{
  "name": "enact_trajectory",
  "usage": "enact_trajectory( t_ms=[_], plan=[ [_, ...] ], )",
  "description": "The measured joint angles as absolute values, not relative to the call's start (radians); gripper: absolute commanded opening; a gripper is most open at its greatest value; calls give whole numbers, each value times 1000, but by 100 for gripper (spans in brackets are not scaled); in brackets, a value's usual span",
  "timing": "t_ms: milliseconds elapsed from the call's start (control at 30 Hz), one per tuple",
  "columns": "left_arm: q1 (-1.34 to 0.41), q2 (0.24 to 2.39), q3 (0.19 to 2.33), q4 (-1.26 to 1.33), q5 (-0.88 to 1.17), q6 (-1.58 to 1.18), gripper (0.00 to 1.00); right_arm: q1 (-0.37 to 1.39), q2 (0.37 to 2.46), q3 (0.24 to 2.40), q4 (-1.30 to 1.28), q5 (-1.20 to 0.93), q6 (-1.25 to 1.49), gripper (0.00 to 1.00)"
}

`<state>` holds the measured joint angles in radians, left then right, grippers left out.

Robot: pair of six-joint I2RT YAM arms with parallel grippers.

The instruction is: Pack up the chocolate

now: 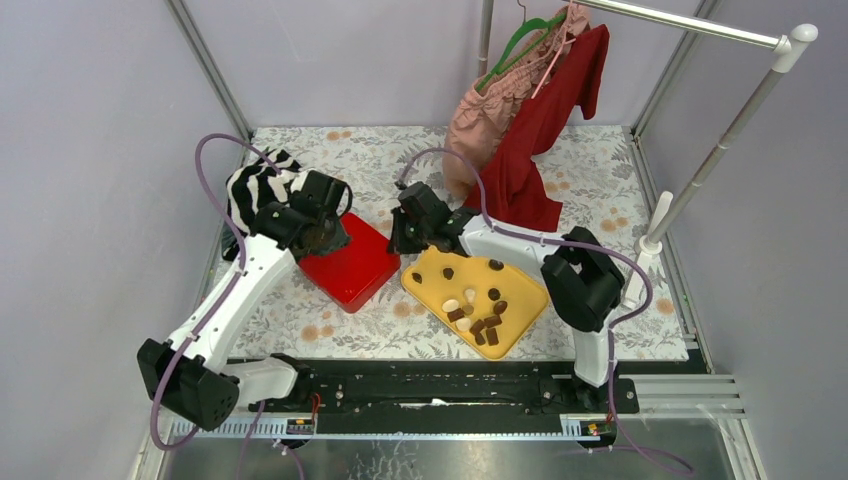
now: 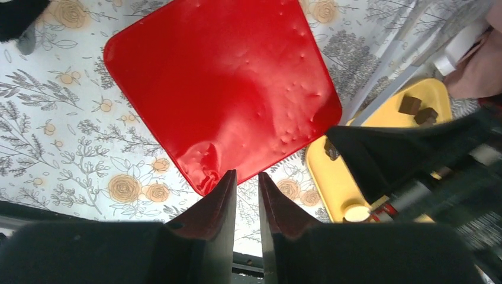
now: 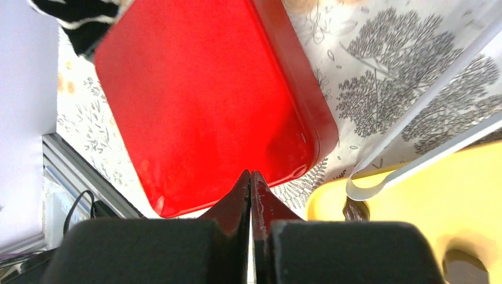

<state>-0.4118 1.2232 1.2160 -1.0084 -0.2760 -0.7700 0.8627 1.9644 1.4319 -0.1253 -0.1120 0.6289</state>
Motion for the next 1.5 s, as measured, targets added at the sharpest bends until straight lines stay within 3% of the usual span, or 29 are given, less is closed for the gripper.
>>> enact_trajectory(
  t_ms=[300,500,667,733,833,900,967,1033,1233,1500],
  plan=[
    [-306,1288,1216,-972,-270,-715,27,865,1912,1568,-212,-4,568,0],
    [-232,1439,1217,-867,-241,-684,27,865,2024,1603,-228,42,556,0],
    [-221,1474,1221,-840,-202,-655,44,872,2085,1633,-278,48,551,0],
    [-221,1443,1248,-840,-190,-633,55,878,2050,1629,-336,69,538,11],
    [-221,1357,1319,-833,-179,-595,72,889,1931,1624,-384,107,516,49],
    [-221,1279,1362,-813,-175,-569,76,902,1799,1617,-384,137,493,71],
    [-221,1197,1389,-788,-171,-545,84,920,1559,1577,-353,177,464,86],
    [-221,1119,1395,-764,-162,-529,94,928,1450,1543,-319,201,453,97],
    [-221,946,1330,-719,-73,-516,97,928,978,1192,-279,355,466,100],
    [-221,855,1194,-710,-29,-509,97,928,675,811,-453,483,533,100]
  ],
)
